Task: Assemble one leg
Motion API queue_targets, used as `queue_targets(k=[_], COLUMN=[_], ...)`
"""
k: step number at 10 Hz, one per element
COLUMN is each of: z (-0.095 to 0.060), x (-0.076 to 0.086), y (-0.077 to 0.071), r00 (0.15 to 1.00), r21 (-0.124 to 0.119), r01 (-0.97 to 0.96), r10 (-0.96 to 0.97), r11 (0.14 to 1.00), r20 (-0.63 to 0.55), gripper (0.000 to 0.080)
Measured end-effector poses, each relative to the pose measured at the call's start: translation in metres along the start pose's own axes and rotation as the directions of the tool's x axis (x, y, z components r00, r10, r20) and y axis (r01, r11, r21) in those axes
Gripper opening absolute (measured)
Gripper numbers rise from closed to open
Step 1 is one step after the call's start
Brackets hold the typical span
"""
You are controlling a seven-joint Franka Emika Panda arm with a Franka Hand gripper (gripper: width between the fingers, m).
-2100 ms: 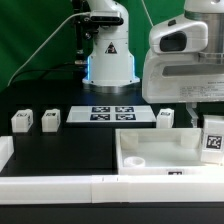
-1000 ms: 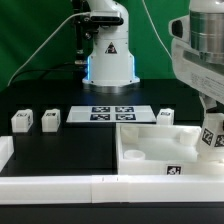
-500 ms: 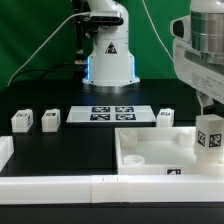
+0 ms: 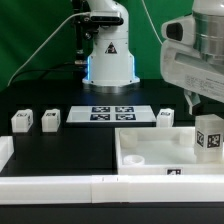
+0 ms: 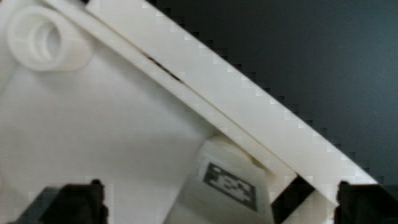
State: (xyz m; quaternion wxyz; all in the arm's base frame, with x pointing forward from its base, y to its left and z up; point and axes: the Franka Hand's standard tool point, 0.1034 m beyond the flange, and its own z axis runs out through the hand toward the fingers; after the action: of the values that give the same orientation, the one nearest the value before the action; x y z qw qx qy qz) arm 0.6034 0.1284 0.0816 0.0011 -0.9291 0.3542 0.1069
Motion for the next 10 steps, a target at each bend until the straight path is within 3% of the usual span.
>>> queue_targets(k=[3,5,7,8,10], z=[-0.001,-0.002,-0.003,-0.003,-0.003], x=[0.004,0.006,0.010,0.011,0.011], y=[0.006,0.007,0.010,0.010,0.010], r00=[0.924,0.805,0.624,0.587,0.599], r21=[-0.045,-0.048,-0.045,-0.041,-0.042], r01=[0.381,0.593,0.781,0.809,0.800], r10=[-0.382,-0.593,-0.782,-0.810,-0.800], r11=[0.923,0.804,0.622,0.586,0.598], r20=[-0.004,0.003,0.014,0.015,0.015], gripper=[0.0649,0.0649,0.0649,0.0649,0.0649])
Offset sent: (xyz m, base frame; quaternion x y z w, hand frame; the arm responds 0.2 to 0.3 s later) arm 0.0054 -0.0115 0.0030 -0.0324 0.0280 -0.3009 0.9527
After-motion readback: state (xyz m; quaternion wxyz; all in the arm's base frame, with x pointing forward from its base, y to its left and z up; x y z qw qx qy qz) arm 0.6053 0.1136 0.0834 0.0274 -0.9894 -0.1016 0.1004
